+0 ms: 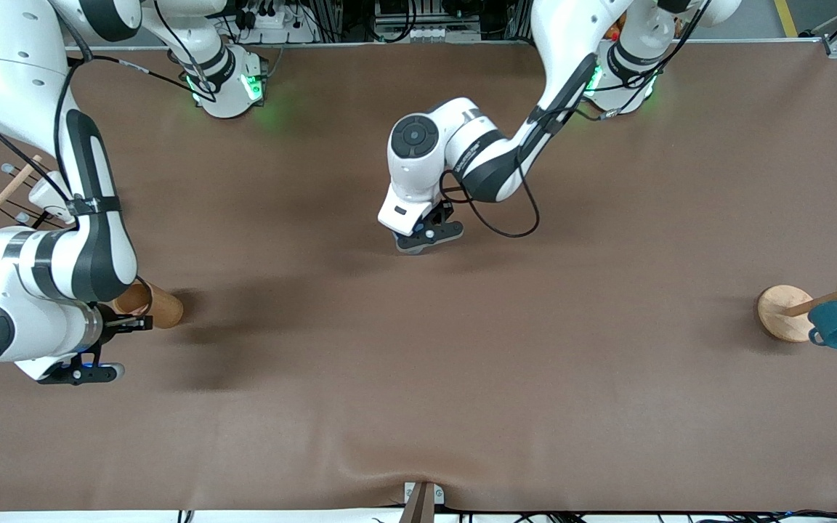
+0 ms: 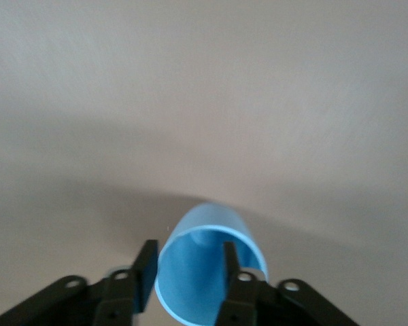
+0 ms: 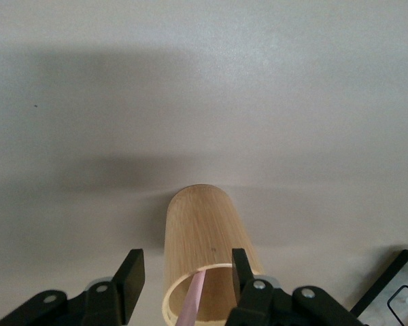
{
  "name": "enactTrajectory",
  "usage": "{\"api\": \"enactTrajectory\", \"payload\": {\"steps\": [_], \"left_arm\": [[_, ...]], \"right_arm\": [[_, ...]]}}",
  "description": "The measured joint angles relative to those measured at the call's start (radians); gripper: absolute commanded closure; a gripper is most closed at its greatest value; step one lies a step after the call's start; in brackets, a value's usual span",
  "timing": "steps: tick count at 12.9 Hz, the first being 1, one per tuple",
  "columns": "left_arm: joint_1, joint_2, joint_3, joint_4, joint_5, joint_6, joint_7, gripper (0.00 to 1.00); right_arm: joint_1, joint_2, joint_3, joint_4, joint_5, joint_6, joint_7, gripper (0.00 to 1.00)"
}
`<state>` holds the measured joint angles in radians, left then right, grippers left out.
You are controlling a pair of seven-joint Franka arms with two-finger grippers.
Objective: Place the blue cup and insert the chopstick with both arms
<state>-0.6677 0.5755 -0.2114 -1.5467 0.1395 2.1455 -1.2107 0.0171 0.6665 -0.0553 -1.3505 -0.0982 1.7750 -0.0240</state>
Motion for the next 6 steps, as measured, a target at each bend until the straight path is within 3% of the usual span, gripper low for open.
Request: {"api": "enactTrajectory", "payload": {"steps": [2, 3, 4, 6], "left_arm": [[0.064, -0.114, 0.025, 0.027, 0.025, -0.074, 0.006, 0.00], [0.124, -0.187, 0.031, 0.036, 0.031, -0.121, 0.041, 0.00], [0.194, -0.257, 0.034, 0.041, 0.032, -0.173, 0.107, 0.00], [0.342, -0.363, 0.036, 0.043, 0.031, -0.317, 0.293, 0.00]], "right_arm": [[0.000, 0.000, 0.000, 0.001, 0.000, -0.018, 0.000, 0.44], [0.000, 0.000, -0.001, 0.002, 0.000, -0.026, 0.000, 0.50], [0.000, 0.000, -0.001, 0.002, 0.000, -0.027, 0.000, 0.59], [-0.001, 0.000, -0.001, 0.003, 0.000, -0.028, 0.001, 0.61]]}}
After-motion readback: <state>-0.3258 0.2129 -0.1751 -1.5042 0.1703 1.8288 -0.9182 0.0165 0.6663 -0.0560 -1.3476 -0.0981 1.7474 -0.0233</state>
